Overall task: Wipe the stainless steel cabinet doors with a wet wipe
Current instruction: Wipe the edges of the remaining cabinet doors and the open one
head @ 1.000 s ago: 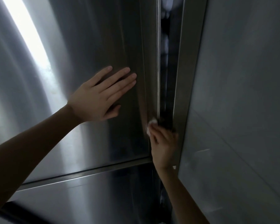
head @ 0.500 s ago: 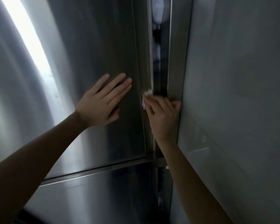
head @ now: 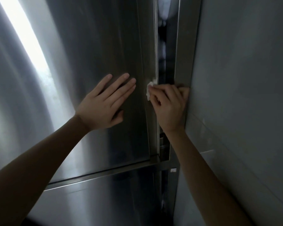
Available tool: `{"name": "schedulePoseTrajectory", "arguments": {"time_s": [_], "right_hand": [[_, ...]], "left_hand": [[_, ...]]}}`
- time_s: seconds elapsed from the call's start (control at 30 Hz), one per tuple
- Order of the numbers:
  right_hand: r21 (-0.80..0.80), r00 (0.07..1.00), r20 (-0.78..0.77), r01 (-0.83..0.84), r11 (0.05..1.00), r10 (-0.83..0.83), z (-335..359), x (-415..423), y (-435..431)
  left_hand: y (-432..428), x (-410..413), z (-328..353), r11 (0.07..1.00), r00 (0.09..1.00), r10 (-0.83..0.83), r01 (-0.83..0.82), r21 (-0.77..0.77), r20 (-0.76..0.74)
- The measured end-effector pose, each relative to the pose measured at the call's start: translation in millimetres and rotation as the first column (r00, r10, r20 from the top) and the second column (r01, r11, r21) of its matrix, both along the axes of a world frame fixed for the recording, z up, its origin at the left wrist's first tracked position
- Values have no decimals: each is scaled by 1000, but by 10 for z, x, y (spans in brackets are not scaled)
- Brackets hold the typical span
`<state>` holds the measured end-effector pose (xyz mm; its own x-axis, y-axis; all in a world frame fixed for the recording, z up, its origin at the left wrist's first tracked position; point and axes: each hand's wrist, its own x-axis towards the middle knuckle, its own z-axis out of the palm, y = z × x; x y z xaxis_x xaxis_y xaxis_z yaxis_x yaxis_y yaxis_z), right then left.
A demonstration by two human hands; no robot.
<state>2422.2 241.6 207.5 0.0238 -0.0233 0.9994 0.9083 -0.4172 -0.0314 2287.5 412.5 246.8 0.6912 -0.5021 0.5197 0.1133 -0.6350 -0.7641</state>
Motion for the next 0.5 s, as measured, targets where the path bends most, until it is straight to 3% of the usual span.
{"name": "schedulePoseTrajectory", "arguments": {"time_s": [0.17, 0.23, 0.4, 0.5], "right_hand": [[-204, 996, -84, 13, 979, -31, -914, -157, -206], [-252, 996, -88, 2, 968, -25, -951, -141, -212], [-155, 996, -78, -43, 987, 31, -537, -8, -87], [-162, 992, -116, -67, 985, 48, -818, -64, -109]], "left_hand": [[3, 9, 4, 1000, 1000, 1, -1, 7, 11], [2, 3, 5, 1000, 1000, -1, 1, 9, 14], [2, 4, 7, 1000, 1000, -7, 7, -9, -3], [2, 2, 0, 1000, 1000, -24, 24, -9, 5]]}}
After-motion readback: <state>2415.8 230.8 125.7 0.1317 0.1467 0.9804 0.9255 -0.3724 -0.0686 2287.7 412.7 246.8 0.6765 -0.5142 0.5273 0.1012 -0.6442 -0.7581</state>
